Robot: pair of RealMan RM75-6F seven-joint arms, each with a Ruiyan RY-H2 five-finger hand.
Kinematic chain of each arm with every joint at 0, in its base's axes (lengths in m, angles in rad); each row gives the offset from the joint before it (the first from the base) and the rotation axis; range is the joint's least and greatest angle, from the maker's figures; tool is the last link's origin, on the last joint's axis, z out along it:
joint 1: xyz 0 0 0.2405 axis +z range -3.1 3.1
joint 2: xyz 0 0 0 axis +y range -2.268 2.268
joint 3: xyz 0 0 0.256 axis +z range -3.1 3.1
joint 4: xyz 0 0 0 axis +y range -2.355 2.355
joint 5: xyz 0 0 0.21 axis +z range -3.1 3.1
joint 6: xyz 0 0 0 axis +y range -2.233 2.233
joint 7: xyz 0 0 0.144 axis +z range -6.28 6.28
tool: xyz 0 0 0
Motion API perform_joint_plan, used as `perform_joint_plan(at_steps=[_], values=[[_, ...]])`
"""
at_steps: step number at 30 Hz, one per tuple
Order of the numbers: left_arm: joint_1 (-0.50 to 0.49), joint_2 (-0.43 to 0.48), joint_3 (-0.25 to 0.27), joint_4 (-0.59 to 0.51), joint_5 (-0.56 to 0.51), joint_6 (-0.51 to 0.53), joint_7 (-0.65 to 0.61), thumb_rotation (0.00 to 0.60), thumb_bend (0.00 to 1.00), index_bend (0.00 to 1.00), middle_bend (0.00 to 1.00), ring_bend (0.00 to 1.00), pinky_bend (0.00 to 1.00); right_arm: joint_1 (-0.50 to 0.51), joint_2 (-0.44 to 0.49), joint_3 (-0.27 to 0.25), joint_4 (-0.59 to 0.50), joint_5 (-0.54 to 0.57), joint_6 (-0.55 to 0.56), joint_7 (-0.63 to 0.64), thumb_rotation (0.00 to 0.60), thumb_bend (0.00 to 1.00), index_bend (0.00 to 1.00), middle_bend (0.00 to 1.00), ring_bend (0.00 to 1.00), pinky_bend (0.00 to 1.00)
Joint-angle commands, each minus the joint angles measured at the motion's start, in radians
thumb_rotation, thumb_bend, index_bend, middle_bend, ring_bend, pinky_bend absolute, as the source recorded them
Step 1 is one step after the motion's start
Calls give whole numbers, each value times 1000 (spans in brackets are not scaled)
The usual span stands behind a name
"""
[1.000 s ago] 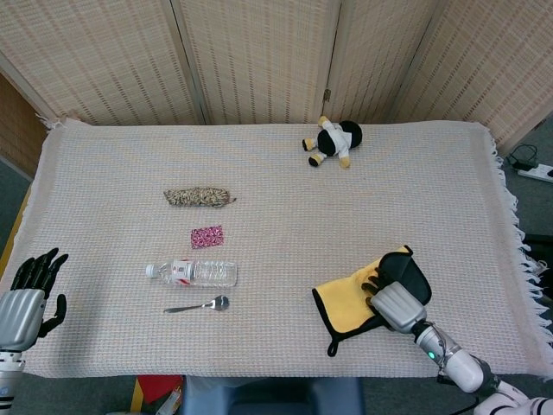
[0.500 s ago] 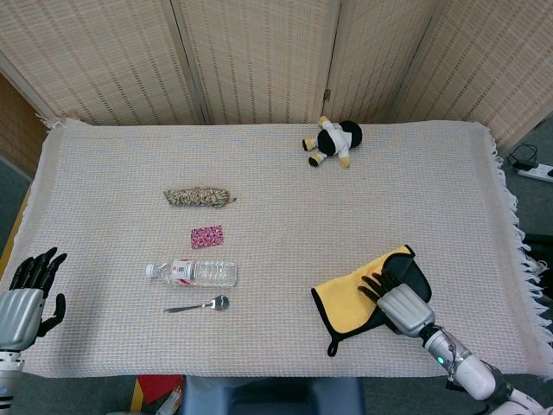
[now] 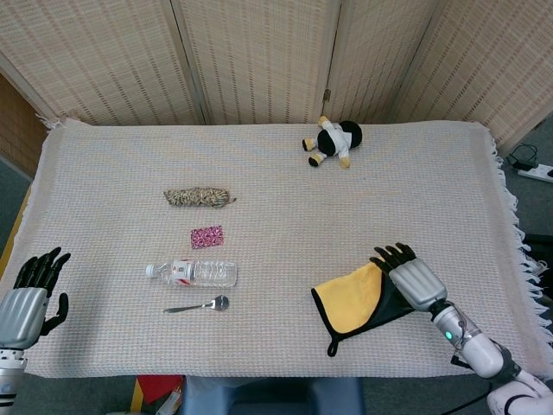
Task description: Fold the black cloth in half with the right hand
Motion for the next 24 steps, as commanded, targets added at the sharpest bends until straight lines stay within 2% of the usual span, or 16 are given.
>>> perform_joint_plan(at_steps=[1, 7, 12, 17, 24], values=[[0, 0, 0, 1, -1, 0, -1, 600, 714, 9, 36, 0, 0, 41, -25, 34, 33, 65, -61, -41, 600, 463, 130, 55, 15, 0], [1, 3, -2, 3, -3, 4, -8, 600, 714, 6, 35, 0, 0, 57, -26, 21, 45, 156, -117, -141, 600, 463, 186, 55, 3, 0], [2, 3, -1, 2, 0, 7, -6, 600, 714, 2, 35, 0, 0, 29, 19, -12, -1, 169, -90, -179, 600, 463, 241, 55, 3, 0], [-3, -8, 2, 16, 13, 6, -10, 600, 714, 1, 27, 0, 0, -18, 50, -49, -7, 149, -50, -161, 600, 463, 252, 55, 3, 0], [-7, -17, 6, 15, 10, -5, 12, 600, 714, 0, 27, 0, 0, -83, 54, -104, 36, 81, -19, -90, 600, 463, 256, 55, 3, 0]])
